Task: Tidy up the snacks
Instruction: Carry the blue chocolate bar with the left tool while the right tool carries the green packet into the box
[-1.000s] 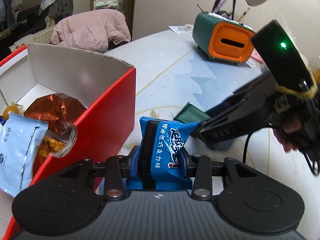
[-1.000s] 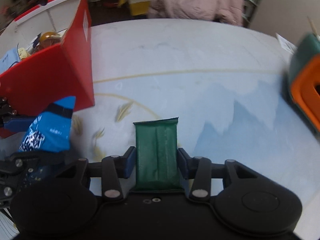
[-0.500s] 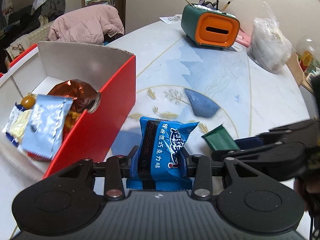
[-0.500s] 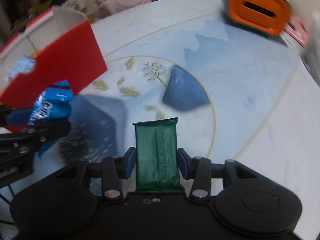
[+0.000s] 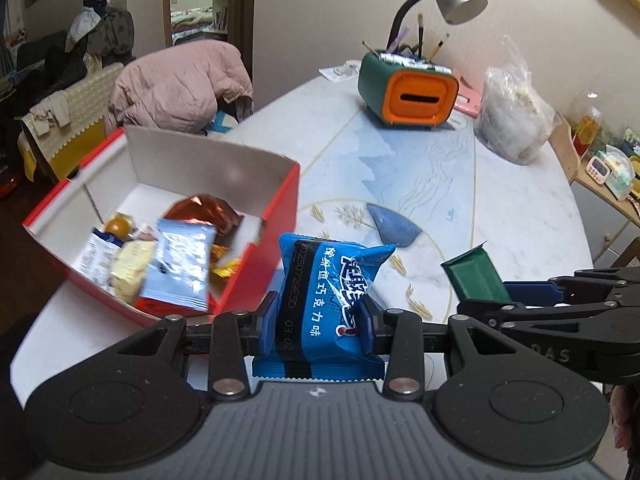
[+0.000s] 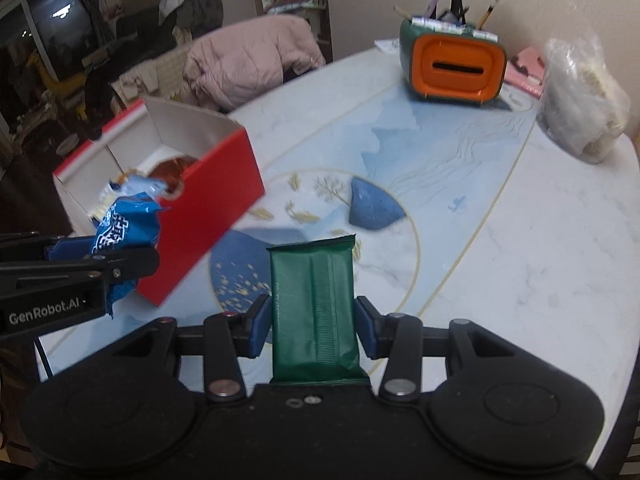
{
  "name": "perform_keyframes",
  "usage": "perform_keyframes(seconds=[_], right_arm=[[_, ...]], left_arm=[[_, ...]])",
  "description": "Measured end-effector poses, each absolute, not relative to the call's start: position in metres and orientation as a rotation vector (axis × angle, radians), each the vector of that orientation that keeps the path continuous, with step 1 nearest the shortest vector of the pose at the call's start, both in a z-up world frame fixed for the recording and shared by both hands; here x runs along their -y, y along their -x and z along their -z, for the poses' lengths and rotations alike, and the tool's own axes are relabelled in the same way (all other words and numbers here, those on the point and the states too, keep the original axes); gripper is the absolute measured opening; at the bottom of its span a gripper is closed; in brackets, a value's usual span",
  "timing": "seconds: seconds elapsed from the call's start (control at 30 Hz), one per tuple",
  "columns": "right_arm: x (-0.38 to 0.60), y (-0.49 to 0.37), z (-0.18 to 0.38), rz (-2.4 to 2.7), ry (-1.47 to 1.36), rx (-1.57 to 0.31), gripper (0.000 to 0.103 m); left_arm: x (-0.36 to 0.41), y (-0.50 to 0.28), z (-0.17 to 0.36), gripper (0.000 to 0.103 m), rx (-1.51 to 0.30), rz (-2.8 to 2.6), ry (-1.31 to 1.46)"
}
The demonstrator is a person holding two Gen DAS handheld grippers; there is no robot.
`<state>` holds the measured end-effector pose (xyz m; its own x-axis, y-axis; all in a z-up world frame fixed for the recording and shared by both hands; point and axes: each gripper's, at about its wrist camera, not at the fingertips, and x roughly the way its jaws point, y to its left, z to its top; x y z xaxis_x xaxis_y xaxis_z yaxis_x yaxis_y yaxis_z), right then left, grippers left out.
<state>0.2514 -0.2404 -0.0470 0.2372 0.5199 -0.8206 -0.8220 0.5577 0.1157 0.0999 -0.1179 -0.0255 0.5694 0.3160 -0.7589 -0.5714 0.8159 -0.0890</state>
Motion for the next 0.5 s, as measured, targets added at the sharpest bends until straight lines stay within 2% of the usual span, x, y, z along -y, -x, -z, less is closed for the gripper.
perform_keyframes(seconds=[0.5], right_arm=[[0.202,-0.2,-0.019,-0.911,0.325,-0.821,0.043]], left_arm=[[0.045,-0.058,-0.028,0.039,-0.738,-0.455,0.278]])
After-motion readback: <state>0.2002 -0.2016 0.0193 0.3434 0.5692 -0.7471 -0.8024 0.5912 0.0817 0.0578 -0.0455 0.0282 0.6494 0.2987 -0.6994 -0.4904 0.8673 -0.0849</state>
